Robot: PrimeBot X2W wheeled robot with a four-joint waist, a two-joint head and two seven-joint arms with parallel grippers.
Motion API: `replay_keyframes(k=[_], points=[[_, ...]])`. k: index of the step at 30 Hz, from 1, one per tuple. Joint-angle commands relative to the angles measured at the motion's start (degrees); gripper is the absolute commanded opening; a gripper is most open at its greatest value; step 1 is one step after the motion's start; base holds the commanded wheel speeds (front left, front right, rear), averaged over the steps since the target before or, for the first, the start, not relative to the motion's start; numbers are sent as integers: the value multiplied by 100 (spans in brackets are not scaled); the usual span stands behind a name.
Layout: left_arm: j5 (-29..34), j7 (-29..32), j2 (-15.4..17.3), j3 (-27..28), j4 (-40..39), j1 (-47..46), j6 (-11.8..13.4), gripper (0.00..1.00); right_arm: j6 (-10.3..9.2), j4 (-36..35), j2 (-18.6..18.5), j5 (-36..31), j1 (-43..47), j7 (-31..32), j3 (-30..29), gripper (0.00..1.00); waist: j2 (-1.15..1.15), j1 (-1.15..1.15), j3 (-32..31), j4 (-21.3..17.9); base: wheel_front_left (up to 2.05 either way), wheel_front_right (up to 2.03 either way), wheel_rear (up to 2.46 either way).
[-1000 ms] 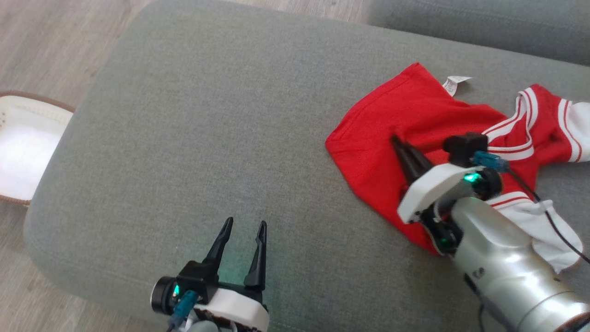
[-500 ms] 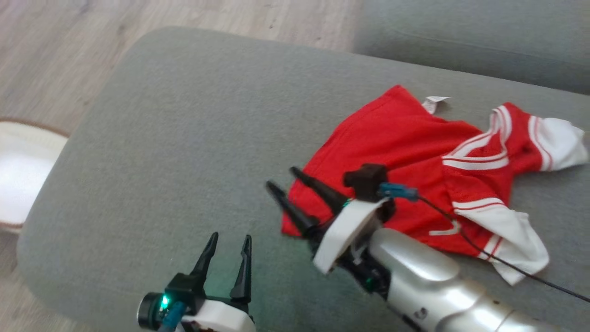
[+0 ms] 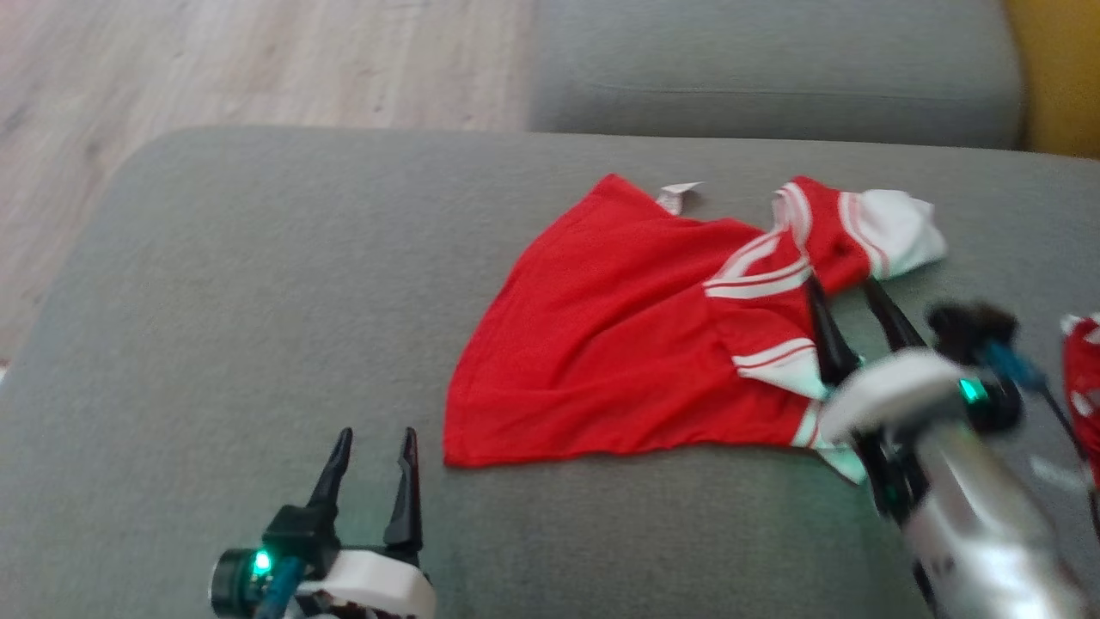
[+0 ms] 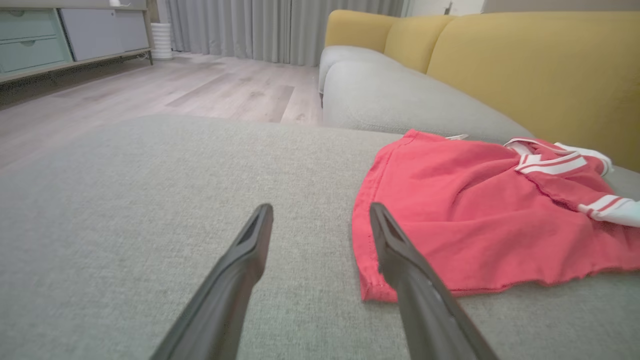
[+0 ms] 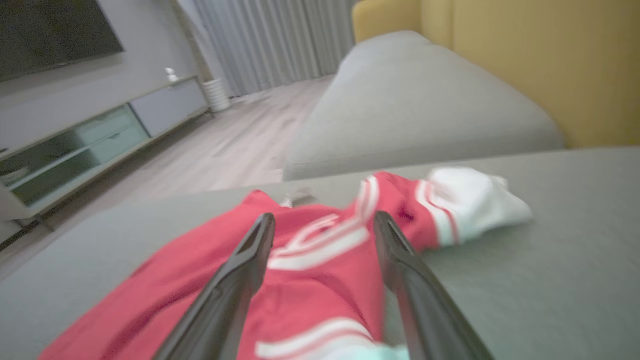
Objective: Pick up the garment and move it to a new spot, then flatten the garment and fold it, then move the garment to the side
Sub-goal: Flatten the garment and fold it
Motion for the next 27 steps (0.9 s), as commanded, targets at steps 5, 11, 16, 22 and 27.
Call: replay_keyframes(k=[5, 11, 16, 22, 27], points=[[150, -47, 7, 472, -102, -7, 58, 100, 19, -280, 264, -825, 594, -77, -856, 100, 0, 0, -141, -373, 0, 0, 0], [187, -47, 7, 737, -107, 220, 63, 100, 19, -501, 511, -1593, 1206, -77, -1695, 100, 0, 0, -260, -580, 0, 0, 0], [117, -47, 7, 767, -212, 482, 104, 100, 19, -733, 691, -1998, 1633, -77, -2085, 100, 0, 0, -359, -711, 0, 0, 0], [144, -47, 7, 762, -229, 526, 74, 100, 19, -818, 746, -2116, 1707, -77, -2166, 100, 0, 0, -385, -743, 0, 0, 0], [127, -47, 7, 681, -225, 483, 49, 100, 19, -875, 755, -2081, 1693, -77, -2019, 100, 0, 0, -366, -702, 0, 0, 0]])
